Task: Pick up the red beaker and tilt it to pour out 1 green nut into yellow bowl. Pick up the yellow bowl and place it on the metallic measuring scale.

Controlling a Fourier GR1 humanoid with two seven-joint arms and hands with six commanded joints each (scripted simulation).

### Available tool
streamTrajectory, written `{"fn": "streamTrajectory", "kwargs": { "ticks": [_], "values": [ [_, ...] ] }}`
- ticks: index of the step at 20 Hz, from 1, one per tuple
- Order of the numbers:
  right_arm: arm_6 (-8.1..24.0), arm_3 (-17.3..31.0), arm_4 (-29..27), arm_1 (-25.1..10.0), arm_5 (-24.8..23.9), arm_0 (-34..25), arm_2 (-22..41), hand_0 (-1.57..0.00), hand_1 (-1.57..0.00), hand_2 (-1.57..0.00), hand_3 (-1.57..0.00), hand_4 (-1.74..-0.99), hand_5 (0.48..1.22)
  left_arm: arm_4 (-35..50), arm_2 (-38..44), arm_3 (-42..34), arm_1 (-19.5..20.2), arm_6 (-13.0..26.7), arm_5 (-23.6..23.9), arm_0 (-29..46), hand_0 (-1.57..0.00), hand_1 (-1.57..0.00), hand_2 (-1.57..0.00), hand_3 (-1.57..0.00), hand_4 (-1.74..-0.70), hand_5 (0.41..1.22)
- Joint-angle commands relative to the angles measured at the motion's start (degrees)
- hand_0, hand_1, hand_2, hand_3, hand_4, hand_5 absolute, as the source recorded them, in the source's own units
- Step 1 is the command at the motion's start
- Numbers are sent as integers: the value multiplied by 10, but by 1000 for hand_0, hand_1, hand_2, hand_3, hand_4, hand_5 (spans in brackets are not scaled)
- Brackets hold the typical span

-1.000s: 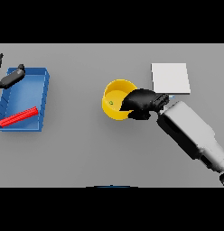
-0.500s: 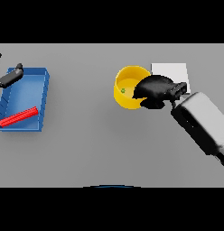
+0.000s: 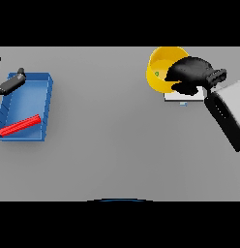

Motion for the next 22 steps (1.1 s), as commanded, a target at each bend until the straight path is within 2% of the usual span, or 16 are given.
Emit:
{"fn": "streamTrajectory", "kwargs": {
  "ticks": [1, 5, 7, 11, 13, 16, 17, 20, 22],
  "values": [
    [3, 21, -2, 4, -4, -5, -6, -1571, -1571, -1570, -1220, -1720, 1221, 2, 0, -2, 0, 3, -2, 1, 1, 1, 1, 1, -811, 743],
    [-12, 82, -9, -4, -34, -6, -17, -1571, -1571, -1571, -1181, -1720, 1221, 4, -2, -4, -4, 21, 1, 2, 1, 1, 1, 1, -833, 769],
    [-17, 136, 1, 2, -57, -20, -15, -1571, -1571, -1571, -1168, -1720, 1221, 2, 1, -6, 2, 25, 4, 2, 1, 1, 1, 1, -829, 774],
    [-42, 226, 7, 7, -92, -38, -14, -1571, -1571, -1571, -1254, -1722, 1221, 7, 4, -3, 10, 19, -5, 7, 1, 1, 1, 1, -818, 759],
    [-49, 265, 11, 19, -110, -50, -11, -1571, -1566, -1571, -1360, -1724, 1221, 4, 1, -2, 7, 19, -3, 7, 1, 1, 1, 1, -814, 757],
    [-60, 315, 14, 37, -134, -64, -7, -1571, -1561, -1571, -1432, -1725, 1221, 2, -1, -5, 8, 22, -3, 6, 1, 1, 1, 1, -801, 743],
    [-66, 330, 16, 40, -143, -63, -4, -1571, -1547, -1571, -1460, -1726, 1221, 0, -1, -4, 9, 22, -1, 6, 1, 1, 1, 1, -796, 737],
    [-53, 359, 14, 52, -156, -69, -2, -1571, -1491, -1566, -1497, -1727, 1221, 4, 2, 0, 1, 24, -2, -2, 1, 1, 1, 1, -800, 725],
    [-70, 382, 17, 55, -166, -76, 3, -1571, -1462, -1568, -1496, -1724, 1221, 2, 0, 10, -4, 20, -5, -5, 1, 1, 1, 1, -806, 734]
  ]
}}
